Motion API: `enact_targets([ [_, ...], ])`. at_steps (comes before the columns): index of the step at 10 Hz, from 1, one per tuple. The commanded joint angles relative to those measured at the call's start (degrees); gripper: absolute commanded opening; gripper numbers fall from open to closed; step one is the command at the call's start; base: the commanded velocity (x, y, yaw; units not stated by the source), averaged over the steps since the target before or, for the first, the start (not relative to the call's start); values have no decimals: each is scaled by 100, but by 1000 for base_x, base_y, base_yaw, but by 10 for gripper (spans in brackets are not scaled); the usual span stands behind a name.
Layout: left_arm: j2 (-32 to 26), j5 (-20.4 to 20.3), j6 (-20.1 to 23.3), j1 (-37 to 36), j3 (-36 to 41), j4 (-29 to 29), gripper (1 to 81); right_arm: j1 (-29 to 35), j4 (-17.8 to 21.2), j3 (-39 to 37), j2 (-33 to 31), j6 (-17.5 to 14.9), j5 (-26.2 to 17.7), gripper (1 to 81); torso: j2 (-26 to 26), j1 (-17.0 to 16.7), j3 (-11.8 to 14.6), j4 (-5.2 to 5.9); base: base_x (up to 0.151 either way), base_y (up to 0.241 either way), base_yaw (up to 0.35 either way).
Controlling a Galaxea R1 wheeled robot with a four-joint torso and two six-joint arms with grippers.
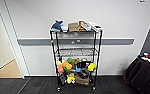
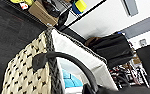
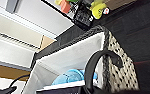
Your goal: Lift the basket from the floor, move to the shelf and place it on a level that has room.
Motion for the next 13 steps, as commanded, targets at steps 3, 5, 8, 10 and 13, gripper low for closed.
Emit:
enact_targets([
  [3, -112, -440, -6, -324, 376, 408, 10, 406, -166, 454, -196, -24, 83, 10, 0, 0, 2, 0, 109, 0, 0],
  [5, -121, -440, 3, -325, 411, 417, 10, 239, -166, 595, -196, -33, 277, 10, 0, -2, 2, 0, 110, 0, 0],
  [8, -121, -440, -6, -325, 411, 461, 10, 98, -246, 595, -152, -24, 373, 10, 0, -5, 2, 0, 118, 0, 0],
  [10, -121, -439, -6, -325, 438, 470, 10, 81, -246, 630, -160, -24, 400, 10, -2, -5, 2, 0, 132, 0, 0],
  [13, -112, -431, -6, -325, 455, 479, 10, 72, -246, 621, -187, -24, 400, 10, -2, -7, 2, 0, 132, 0, 0],
])
